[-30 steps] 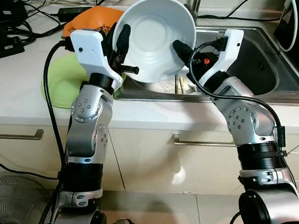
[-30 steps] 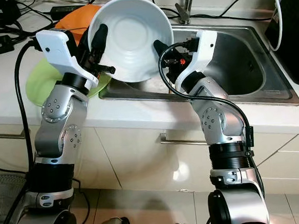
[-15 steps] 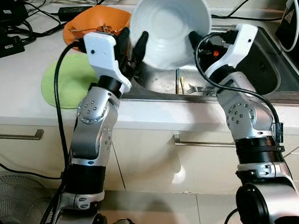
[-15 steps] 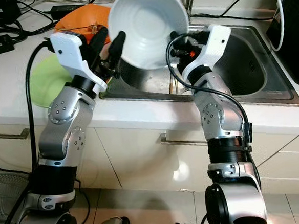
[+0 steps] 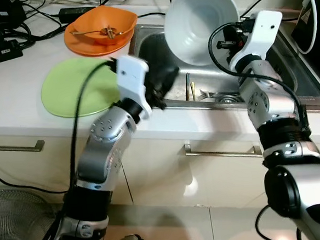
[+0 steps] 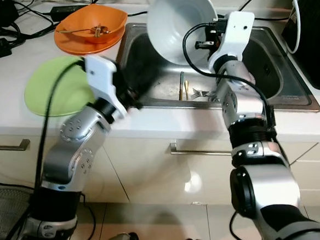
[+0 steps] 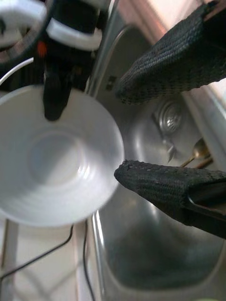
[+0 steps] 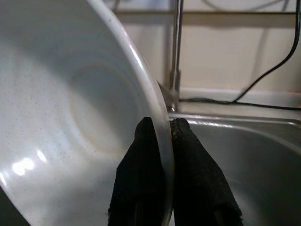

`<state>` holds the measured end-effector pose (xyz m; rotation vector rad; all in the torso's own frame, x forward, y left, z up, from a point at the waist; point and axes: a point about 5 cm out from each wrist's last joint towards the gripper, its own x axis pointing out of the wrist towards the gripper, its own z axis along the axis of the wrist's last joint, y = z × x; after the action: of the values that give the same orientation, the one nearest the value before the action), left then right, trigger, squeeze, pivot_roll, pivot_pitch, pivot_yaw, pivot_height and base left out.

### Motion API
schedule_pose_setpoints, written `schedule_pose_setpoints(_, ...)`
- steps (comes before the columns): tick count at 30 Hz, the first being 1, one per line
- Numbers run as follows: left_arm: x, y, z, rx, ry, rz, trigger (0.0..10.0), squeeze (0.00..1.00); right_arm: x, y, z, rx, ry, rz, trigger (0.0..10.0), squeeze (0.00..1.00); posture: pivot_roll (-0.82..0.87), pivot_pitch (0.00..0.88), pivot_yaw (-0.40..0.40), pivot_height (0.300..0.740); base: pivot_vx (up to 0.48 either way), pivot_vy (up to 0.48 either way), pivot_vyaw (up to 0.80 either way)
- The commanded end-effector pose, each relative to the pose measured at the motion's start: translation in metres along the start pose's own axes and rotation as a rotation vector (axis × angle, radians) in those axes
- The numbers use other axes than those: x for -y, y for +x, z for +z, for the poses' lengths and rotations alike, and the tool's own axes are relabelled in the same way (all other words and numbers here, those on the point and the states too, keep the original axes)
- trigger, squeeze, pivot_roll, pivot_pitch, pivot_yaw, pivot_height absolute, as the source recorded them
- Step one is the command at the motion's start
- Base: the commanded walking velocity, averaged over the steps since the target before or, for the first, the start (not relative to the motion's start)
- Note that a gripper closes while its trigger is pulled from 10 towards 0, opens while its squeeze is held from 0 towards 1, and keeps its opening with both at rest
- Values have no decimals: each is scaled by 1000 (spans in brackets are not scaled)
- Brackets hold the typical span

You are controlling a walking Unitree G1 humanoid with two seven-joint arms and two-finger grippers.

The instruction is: Kitchen organization

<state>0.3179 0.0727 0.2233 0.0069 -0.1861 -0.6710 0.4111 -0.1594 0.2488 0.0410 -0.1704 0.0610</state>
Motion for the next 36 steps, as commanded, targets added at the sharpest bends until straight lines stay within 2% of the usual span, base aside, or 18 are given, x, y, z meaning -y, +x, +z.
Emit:
schedule_pose_setpoints(1, 7, -1, 5, -2, 11, -44, 10000, 0, 2, 5, 11, 31, -59, -7, 10000, 0, 144, 99, -40, 740, 0, 0, 0)
schedule_pose_setpoints(2, 9, -2, 4, -18, 11, -56, 10000, 0, 1, 7, 8, -4, -111, -2, 10000, 0, 150, 100, -43, 740, 0, 0, 0)
schedule_pose_setpoints(3, 9, -2, 4, -18, 11, -56, 10000, 0, 1, 7, 8, -4, -111, -2, 10000, 0, 150, 100, -43, 740, 0, 0, 0)
schedule_pose_setpoints(8, 12, -10, -4, -122, 0, -73, 10000, 0, -2, 11, -6, -122, -327, 33, 10000, 0, 169, 101, -48, 740, 0, 0, 0)
schedule_pose_setpoints(11, 12, -12, -6, -142, 2, -70, 10000, 0, -2, 11, -9, -138, -359, 39, 10000, 0, 176, 103, -49, 740, 0, 0, 0)
schedule_pose_setpoints(12, 10, -15, -10, -186, 10, -56, 10000, 0, -3, 11, -14, -167, -420, 50, 10000, 0, 178, 103, -50, 740, 0, 0, 0)
schedule_pose_setpoints(13, 8, -16, -12, -203, 10, -44, 10000, 0, -3, 10, -16, -177, -440, 53, 10000, 0, 187, 105, -51, 740, 0, 0, 0)
schedule_pose_setpoints(22, 6, -27, -17, -299, 2, -18, 10000, 0, -9, 7, -30, -223, -531, 83, 10000, 0, 211, 111, -52, 740, 0, 0, 0)
schedule_pose_setpoints(36, 11, -35, -21, -368, -7, -33, 10000, 0, -16, 3, -44, -263, -575, 113, 10000, 0, 237, 110, -56, 740, 0, 0, 0)
